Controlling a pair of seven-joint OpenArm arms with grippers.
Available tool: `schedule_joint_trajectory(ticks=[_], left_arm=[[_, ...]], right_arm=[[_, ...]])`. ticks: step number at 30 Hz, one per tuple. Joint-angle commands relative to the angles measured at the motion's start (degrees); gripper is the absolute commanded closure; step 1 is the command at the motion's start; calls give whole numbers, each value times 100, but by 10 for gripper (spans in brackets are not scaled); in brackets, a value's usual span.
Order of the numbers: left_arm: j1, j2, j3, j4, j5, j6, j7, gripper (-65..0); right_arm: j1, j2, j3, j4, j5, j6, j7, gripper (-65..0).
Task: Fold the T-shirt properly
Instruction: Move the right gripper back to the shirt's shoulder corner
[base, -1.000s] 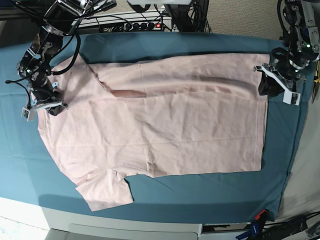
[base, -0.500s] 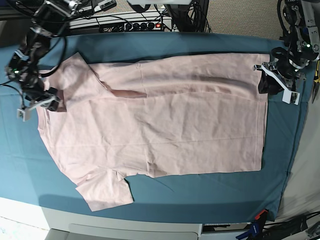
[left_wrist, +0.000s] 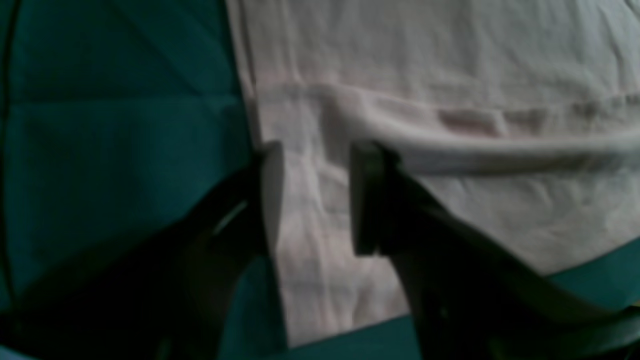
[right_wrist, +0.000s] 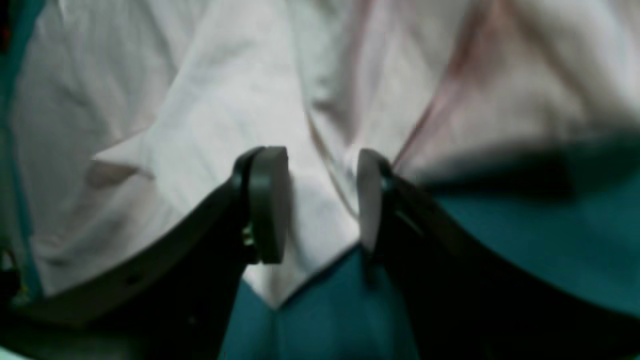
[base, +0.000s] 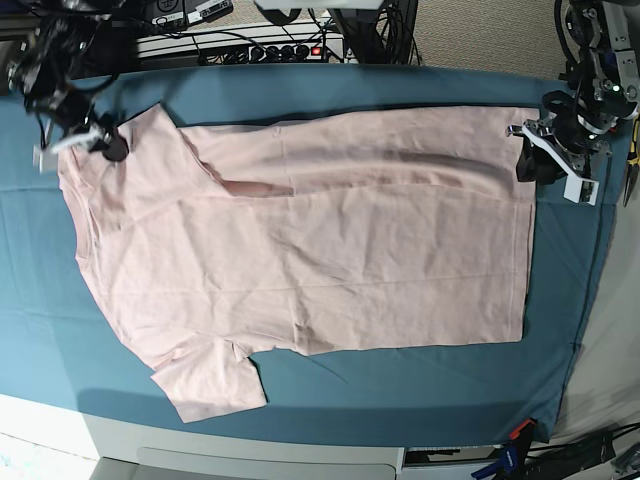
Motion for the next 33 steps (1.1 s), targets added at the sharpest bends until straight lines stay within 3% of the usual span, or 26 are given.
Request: schedule_joint_trajectory(ticks=[1, 7, 10, 14, 19, 23, 26, 33], left_arm=[[-11, -79, -37, 76, -42, -20, -85, -234], [-11, -79, -17, 76, -42, -20, -83, -234], [-11, -81, -15, 76, -46, -20, -42, -234], [44, -79, -17, 76, -68, -61, 15, -234], [164, -79, -15, 76, -153, -166, 26, -234], [162, -81, -15, 76, -173, -168, 52, -234], [160, -79, -17, 76, -177, -168, 48, -234], [160, -79, -17, 76, -221, -170, 48, -234]], right_arm=[[-87, -9, 92, 85, 55, 44, -24, -234], [-385, -374, 328, 85, 315, 74, -20, -234], [-393, -358, 328, 85, 562, 271, -37, -234], [-391, -356, 332, 291, 1191, 796, -127, -234], [-269, -348, 680, 894, 1307, 1086, -22, -234], [-76, -87, 1097, 1064, 734, 1047, 256, -234], [-72, 184, 1169, 981, -4, 660, 621, -234], [216, 326, 1174, 549, -225, 450, 638, -234]])
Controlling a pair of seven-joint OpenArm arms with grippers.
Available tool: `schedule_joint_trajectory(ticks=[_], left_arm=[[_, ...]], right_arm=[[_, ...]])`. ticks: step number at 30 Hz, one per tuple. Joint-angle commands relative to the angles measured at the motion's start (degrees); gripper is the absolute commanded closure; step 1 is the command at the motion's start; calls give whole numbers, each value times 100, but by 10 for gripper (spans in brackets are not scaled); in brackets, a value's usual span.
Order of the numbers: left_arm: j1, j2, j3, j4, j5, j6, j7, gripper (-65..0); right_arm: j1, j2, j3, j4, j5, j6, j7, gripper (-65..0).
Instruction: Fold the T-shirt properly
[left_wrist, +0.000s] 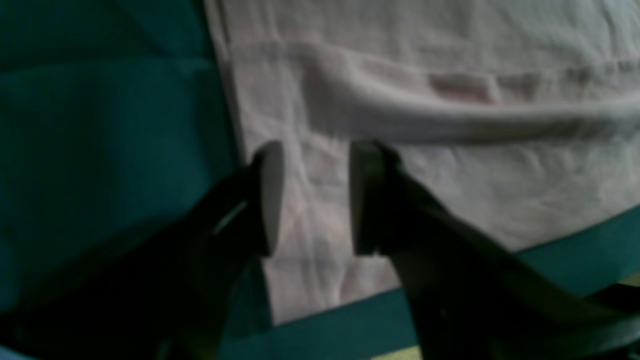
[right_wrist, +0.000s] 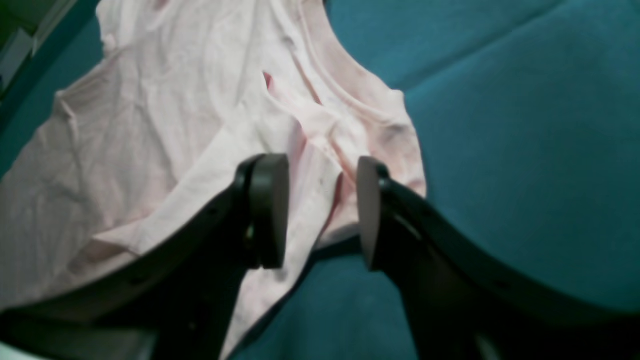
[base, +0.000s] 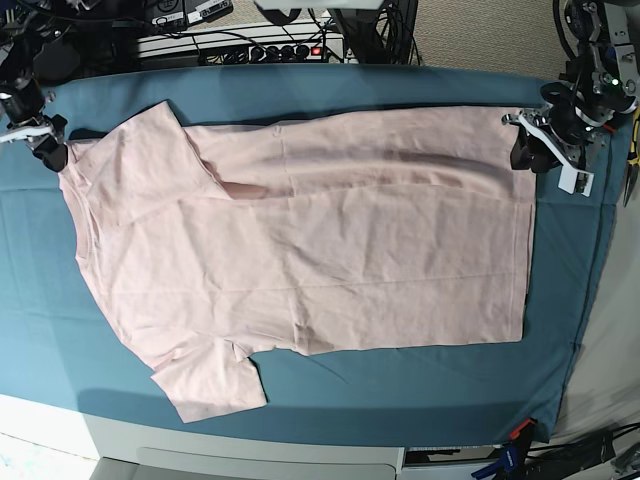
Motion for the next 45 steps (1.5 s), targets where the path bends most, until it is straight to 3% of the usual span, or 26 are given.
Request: schedule_joint_trajectory(ticks=[1, 8, 26, 29, 32, 38, 41, 45], left_arm=[[-13, -76, -39, 76, -66, -37, -103, -234], [-13, -76, -37, 76, -63, -37, -103, -234], [-13, -76, -37, 76, -63, -37, -105, -232], [-15, -76, -37, 76, -63, -37, -105, -232], [-13, -76, -37, 76, -63, -37, -105, -232], [-13, -76, -37, 76, -61, -37, -107, -232], [-15, -76, -39, 76, -63, -37, -107, -232], [-15, -76, -37, 76, -63, -37, -109, -232]], right_arm=[[79, 131, 33, -39, 83, 20, 103, -234], [492, 243, 33, -1045, 214, 28, 17, -233], [516, 236, -490, -1062, 247, 184, -149, -229], [514, 236, -490, -1062, 221, 184, -151, -165], [514, 236, -490, -1062, 118, 179, -144, 0], [544, 149, -492, -1062, 756, 275, -315, 0], [605, -42, -496, -1060, 1169, 516, -387, 0], [846, -356, -509, -1060, 1261, 629, -356, 0]])
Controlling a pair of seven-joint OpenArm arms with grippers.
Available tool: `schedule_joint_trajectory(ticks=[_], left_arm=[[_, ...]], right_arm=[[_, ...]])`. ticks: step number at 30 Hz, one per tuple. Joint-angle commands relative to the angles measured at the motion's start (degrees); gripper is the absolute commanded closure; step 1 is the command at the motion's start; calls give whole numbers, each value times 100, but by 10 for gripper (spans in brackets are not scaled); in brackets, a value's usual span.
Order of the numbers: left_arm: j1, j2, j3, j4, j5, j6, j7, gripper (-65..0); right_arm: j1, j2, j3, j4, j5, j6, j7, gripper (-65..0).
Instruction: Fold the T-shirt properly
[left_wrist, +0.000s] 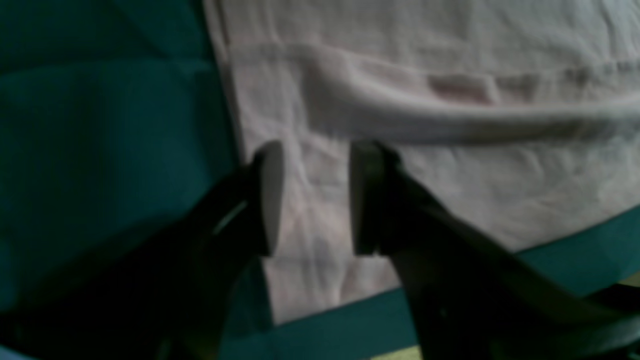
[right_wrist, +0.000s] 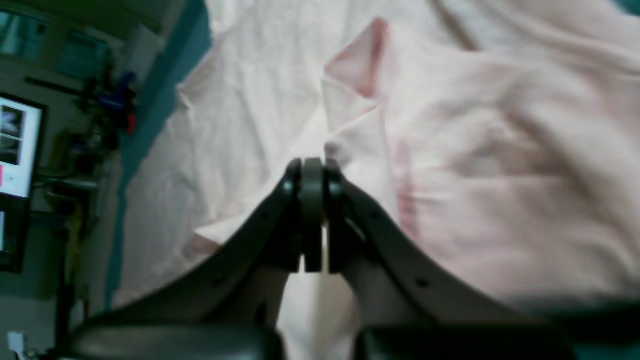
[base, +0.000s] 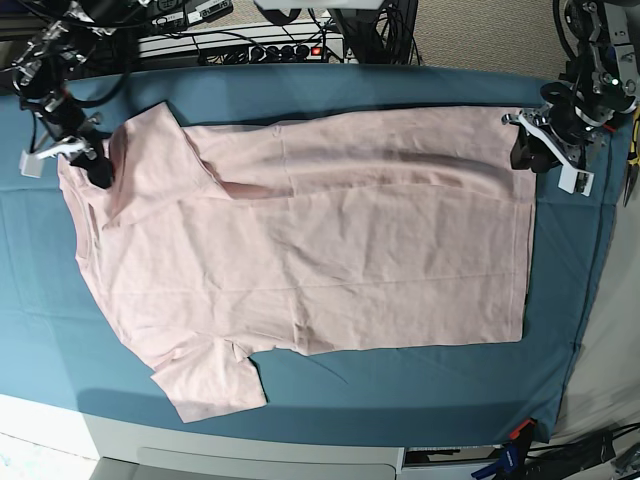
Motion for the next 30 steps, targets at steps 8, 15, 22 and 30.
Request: schedule_joint_trajectory(ticks=[8, 15, 22, 30], left_arm=[[-13, -79, -37, 76, -63, -39, -107, -232], [-13, -76, -37, 76, -66, -39, -107, -232], [-15, -76, -37, 76, -63, -39, -109, -232], [-17, -76, -37, 76, -66, -39, -109, -232]], right_arm=[[813, 2, -903, 96, -361, 330, 551, 0], [1438, 2, -1672, 96, -1674, 323, 1193, 0], [1598, 2, -1926, 96, -2704, -122, 1954, 0], [1600, 0, -1926, 96, -3040, -494, 2308, 0]])
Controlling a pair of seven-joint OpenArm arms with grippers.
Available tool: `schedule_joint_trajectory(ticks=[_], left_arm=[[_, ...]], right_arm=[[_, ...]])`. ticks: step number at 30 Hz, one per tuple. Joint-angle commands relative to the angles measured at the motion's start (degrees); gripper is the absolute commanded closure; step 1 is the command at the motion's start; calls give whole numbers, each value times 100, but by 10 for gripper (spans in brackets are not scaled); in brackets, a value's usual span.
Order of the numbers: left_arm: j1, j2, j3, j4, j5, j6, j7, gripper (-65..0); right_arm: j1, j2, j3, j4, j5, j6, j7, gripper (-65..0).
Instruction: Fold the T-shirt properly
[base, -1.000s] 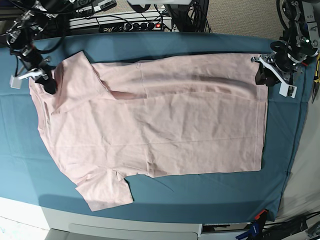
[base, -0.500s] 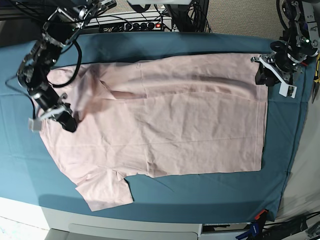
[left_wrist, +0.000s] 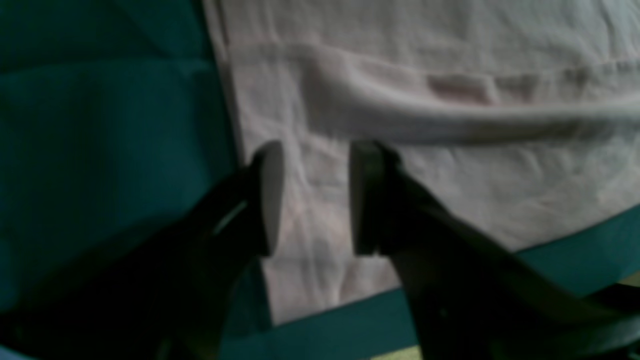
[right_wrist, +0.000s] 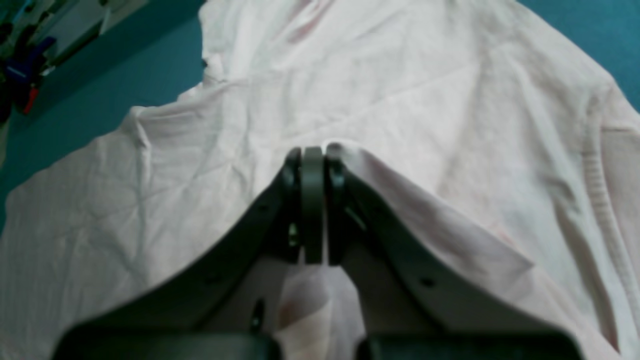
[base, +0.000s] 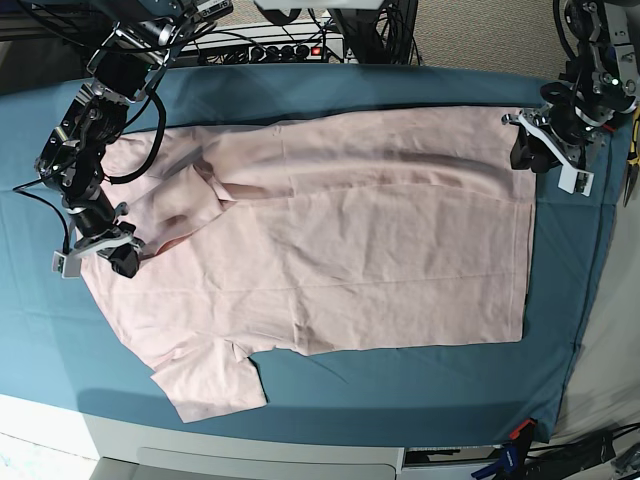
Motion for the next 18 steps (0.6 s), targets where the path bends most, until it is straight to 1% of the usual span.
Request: schedule_joint_trajectory(ticks=[1, 7, 13, 18], left_arm=[[-17, -76, -37, 76, -63, -39, -111, -232], [-15, -76, -39, 76, -63, -39, -109, -232], [-13, -76, -37, 76, -63, -39, -109, -232], [-11, -76, -37, 76, -61, -39, -109, -232]], right_arm=[[131, 92, 2, 96, 118, 17, 199, 0], [164, 92, 2, 96, 120, 52, 503, 0], [459, 74, 0, 96, 120, 55, 514, 0], [614, -52, -22, 96, 116, 55, 461, 0]])
